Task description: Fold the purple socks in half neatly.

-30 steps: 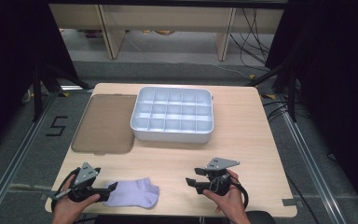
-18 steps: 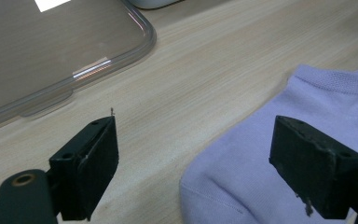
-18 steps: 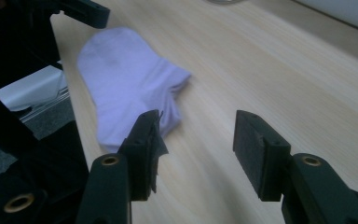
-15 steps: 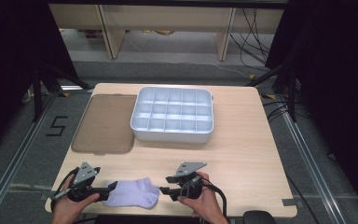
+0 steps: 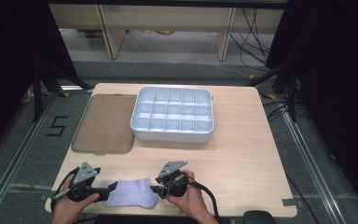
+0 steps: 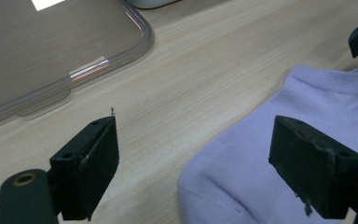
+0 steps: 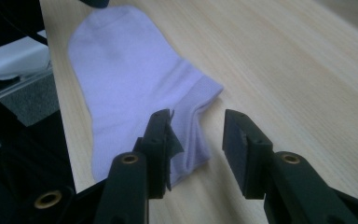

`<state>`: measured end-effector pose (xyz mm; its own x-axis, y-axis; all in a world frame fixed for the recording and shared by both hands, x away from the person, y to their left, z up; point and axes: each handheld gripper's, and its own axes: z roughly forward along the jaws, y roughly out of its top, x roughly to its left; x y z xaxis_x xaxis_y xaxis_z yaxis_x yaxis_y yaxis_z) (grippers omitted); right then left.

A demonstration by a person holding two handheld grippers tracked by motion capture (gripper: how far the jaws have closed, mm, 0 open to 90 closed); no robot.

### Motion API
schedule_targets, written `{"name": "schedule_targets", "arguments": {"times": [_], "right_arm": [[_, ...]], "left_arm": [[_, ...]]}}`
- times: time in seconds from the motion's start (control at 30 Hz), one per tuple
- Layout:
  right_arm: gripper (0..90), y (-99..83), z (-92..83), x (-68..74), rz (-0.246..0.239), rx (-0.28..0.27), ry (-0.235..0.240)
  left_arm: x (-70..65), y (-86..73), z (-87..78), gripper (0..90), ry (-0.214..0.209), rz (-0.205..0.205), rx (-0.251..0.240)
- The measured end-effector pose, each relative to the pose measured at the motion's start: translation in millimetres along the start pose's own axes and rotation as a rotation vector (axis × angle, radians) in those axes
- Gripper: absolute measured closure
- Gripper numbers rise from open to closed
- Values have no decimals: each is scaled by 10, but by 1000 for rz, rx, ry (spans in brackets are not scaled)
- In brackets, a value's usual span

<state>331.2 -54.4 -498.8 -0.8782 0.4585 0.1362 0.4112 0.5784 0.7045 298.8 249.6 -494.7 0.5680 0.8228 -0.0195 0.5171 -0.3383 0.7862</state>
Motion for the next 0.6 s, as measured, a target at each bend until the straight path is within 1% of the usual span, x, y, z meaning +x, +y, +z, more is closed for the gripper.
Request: {"name": "schedule_targets", "arguments": {"times": [0.03,0.1,0.17,0.2,0.23,0.27,0.3,0.33,0.37,0.4,0.43,0.47,0.5,0.57,0.6], "right_arm": [[636,6,22,12,5,13,-3],[641,13,46,27,12,21,2],[643,16,92,26,-6,29,1],[648,11,119,37,13,27,3],[652,15,122,32,6,48,3],[697,16,150,29,-17,59,6],[697,16,150,29,-17,59,6],[738,11,180,21,-28,63,11],[738,11,180,21,-28,63,11],[761,11,192,21,-18,60,18],[781,20,179,12,-25,72,26],[819,17,186,16,-38,48,18],[819,17,186,16,-38,48,18],[836,24,172,20,-55,52,19],[839,35,149,22,-64,64,21]], "left_arm": [[6,3,-8,153,-2,6,7],[1,2,-5,155,-9,-2,2],[-3,6,-6,155,-12,-1,-4],[-2,7,-5,155,-12,0,-6],[-2,5,-4,155,-13,-2,-5],[-1,5,-8,155,-14,5,3],[-1,5,-8,155,-14,5,3],[-3,6,-9,155,-12,3,2],[-5,8,-9,155,-12,1,1],[-4,6,-8,155,-13,1,0],[-1,5,-8,155,-16,5,2],[-4,6,-12,155,-12,2,1],[-4,6,-12,155,-12,2,1],[-3,5,-10,155,-13,2,-6],[-3,3,-9,155,-15,3,-7]]}}
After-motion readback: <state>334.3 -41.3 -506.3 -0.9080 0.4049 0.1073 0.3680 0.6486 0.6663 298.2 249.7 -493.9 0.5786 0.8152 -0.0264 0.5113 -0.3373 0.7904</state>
